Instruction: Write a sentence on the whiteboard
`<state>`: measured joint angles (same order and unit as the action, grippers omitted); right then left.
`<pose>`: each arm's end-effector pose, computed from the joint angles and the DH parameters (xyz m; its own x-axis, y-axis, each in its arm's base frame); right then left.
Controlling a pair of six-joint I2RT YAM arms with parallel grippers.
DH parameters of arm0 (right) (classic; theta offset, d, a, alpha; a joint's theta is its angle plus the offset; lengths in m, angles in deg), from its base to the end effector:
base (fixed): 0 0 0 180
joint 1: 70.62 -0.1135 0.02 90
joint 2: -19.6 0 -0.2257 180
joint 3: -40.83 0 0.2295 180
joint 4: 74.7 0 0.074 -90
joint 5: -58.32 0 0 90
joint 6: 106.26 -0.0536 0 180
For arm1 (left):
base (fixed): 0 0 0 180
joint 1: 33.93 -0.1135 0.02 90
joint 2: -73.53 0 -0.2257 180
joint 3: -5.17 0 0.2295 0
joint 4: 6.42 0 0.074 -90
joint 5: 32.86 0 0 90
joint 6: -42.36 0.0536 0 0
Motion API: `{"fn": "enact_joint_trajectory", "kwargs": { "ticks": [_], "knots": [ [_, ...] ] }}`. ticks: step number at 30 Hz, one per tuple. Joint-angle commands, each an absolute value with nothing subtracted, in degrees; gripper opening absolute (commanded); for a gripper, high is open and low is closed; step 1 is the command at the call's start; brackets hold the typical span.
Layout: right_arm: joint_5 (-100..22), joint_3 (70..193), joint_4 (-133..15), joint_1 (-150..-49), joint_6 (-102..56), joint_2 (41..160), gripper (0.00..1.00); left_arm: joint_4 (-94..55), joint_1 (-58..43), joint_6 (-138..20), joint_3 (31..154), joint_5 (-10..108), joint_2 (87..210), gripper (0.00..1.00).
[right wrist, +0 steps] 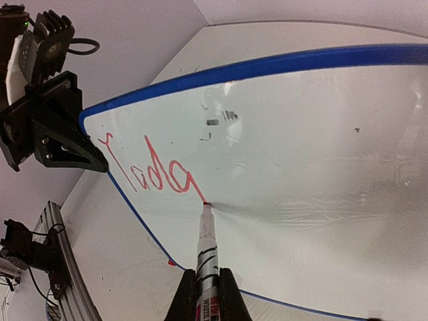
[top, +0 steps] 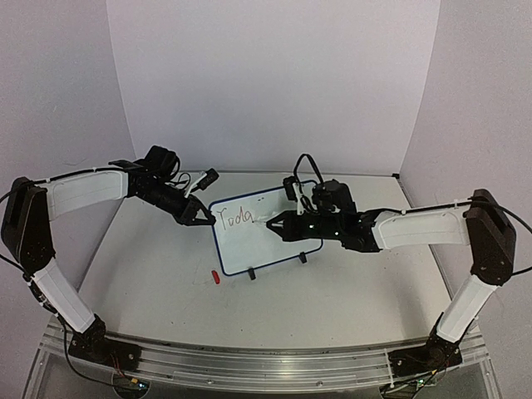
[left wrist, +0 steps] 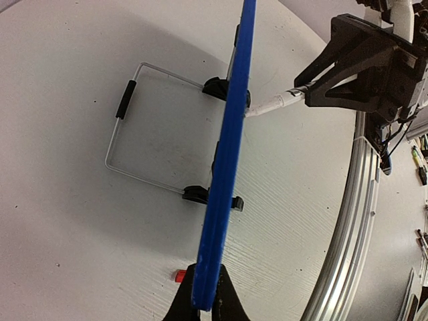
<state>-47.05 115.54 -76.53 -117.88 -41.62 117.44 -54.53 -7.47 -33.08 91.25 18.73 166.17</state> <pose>0.2467 0.2879 0.2013 -0.5979 -0.0385 -0.8007 -0.6858 0.5417 0.4860 0.2765 -0.1748 0.2181 -0.5383 0.4879 -0.6871 0.8329 0.4326 -0.3452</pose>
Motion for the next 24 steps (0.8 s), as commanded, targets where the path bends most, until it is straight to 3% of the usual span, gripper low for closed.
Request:
{"fn": "enact_joint_trajectory", "kwargs": {
  "ticks": [1,11,24],
  "knots": [
    [-44.8,115.5,-77.7,-117.5,-41.6,115.7,0.00,-55.7,-7.6,-31.3,92.8,23.6,167.5,0.00],
    [-47.3,116.1,-78.8,-117.5,-40.8,111.7,0.00,-55.6,-7.6,-31.3,92.8,23.5,167.5,0.00],
    [-46.3,118.6,-78.8,-117.5,-40.9,115.4,0.00,-55.6,-7.6,-31.3,92.9,23.3,167.5,0.00]
  ]
}}
